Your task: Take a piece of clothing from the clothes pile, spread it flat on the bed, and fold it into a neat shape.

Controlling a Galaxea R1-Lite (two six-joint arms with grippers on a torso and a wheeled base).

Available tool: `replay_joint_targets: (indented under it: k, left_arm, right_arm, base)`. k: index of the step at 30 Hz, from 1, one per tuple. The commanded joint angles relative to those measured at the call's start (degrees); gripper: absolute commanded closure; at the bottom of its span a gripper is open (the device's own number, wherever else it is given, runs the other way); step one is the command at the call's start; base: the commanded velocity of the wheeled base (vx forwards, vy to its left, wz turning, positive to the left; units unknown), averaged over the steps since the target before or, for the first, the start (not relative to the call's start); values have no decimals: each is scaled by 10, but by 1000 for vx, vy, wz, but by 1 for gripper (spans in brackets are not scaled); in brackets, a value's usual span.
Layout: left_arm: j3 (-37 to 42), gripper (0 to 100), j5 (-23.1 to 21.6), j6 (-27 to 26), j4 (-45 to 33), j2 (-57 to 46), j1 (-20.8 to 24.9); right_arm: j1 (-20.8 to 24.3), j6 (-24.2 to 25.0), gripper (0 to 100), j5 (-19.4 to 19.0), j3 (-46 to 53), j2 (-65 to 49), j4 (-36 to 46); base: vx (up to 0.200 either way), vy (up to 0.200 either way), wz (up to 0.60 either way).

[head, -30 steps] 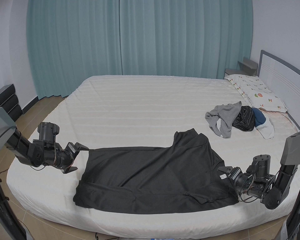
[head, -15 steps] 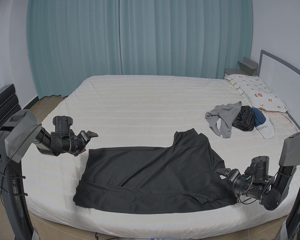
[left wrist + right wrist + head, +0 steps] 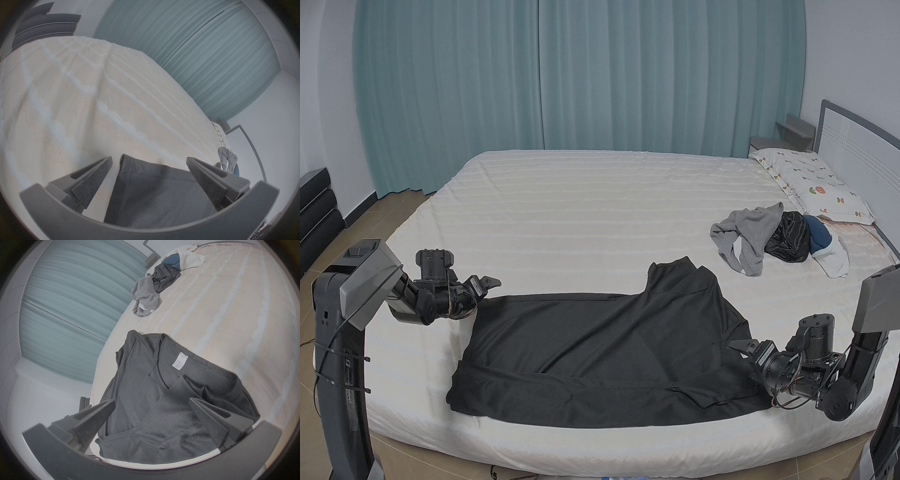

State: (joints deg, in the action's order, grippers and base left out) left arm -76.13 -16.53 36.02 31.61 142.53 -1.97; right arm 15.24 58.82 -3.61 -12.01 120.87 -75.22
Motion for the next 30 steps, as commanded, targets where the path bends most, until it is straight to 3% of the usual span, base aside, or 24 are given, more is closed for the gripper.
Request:
replay_joint_targets:
  k: [1, 2, 3, 15, 20, 24, 28, 30]
  left_arm:
    - [7, 0, -1, 0, 0, 1, 1]
    - [9, 0, -1, 0, 0, 0, 3]
    - [10, 100, -1, 0, 0, 0, 3]
    - [22, 100, 18, 5, 27, -11, -2]
    - [23, 100, 45, 22, 40, -23, -2]
    - [23, 100, 54, 53, 53, -38, -1]
    - [24, 100, 55, 61, 53, -46, -2]
    - [20, 100, 73, 63, 53, -46, -3]
  right_arm:
    - [0, 0, 0, 0, 0, -2, 0]
    - [0, 0, 0, 0, -1, -3, -1]
    - [0, -1, 0, 1, -1, -4, -1]
    - [0, -36, 0, 1, -113, 3, 24]
    - [-11, -89, 0, 0, -210, 31, 91]
    - [-33, -171, 0, -26, -336, 82, 183]
    - [-50, -201, 0, -46, -418, 111, 244]
    - [-65, -216, 0, -54, -507, 150, 315]
  base:
    - [0, 0, 0]
    - [0, 0, 0]
    - [0, 0, 0]
    - [0, 0, 0]
    - [0, 0, 0]
    - [0, 0, 0]
    - [0, 0, 0]
    - [0, 0, 0]
